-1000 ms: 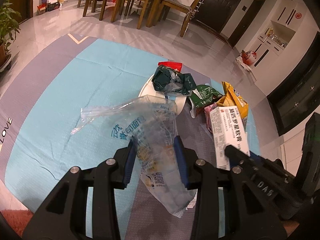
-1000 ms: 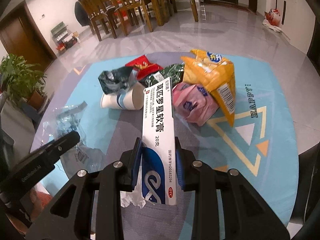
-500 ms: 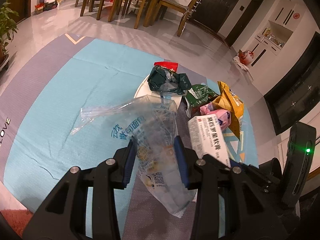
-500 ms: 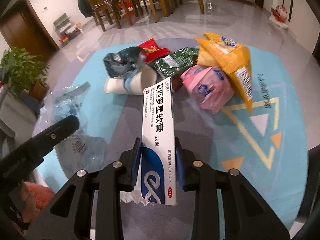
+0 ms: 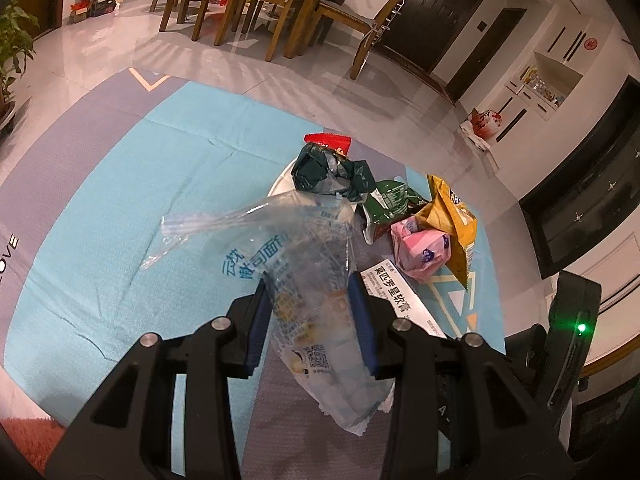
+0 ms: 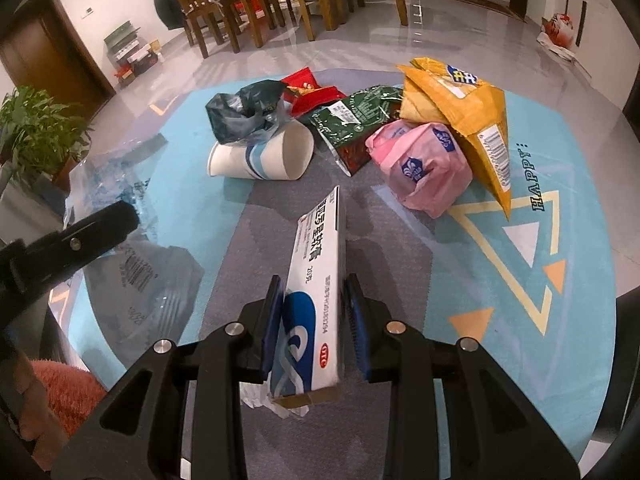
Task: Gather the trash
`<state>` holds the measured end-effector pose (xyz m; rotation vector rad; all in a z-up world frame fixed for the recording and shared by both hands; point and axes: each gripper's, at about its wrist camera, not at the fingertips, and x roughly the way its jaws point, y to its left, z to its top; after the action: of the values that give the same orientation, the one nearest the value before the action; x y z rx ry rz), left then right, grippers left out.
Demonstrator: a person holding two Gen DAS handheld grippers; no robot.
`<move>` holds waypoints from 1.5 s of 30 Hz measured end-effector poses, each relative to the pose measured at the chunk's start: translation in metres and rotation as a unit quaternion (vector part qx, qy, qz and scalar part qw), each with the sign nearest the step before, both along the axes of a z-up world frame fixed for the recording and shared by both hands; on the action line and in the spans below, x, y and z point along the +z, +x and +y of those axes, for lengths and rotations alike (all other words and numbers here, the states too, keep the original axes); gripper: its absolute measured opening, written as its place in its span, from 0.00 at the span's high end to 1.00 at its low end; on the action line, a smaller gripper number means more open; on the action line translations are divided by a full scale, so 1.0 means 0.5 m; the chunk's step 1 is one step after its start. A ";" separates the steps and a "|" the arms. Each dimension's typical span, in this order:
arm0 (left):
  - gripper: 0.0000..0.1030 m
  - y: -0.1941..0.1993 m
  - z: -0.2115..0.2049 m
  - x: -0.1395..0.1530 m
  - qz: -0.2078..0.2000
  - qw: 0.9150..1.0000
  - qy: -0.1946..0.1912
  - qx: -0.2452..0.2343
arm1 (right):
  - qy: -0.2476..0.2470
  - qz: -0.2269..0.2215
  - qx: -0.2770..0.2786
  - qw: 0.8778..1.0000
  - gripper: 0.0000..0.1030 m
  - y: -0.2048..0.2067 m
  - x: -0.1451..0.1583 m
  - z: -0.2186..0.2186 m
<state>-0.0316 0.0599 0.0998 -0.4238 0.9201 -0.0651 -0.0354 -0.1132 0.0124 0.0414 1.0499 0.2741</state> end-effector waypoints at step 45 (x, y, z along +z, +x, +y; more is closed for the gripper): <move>0.62 0.011 0.048 0.002 0.014 0.999 -0.037 0.038 | -0.047 0.064 -0.027 0.996 0.36 0.052 -0.056 -0.038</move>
<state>-0.0258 0.0840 0.1011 -0.5283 0.9312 -0.0235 -0.0092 -0.1320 -0.0158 0.0020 1.1859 0.1752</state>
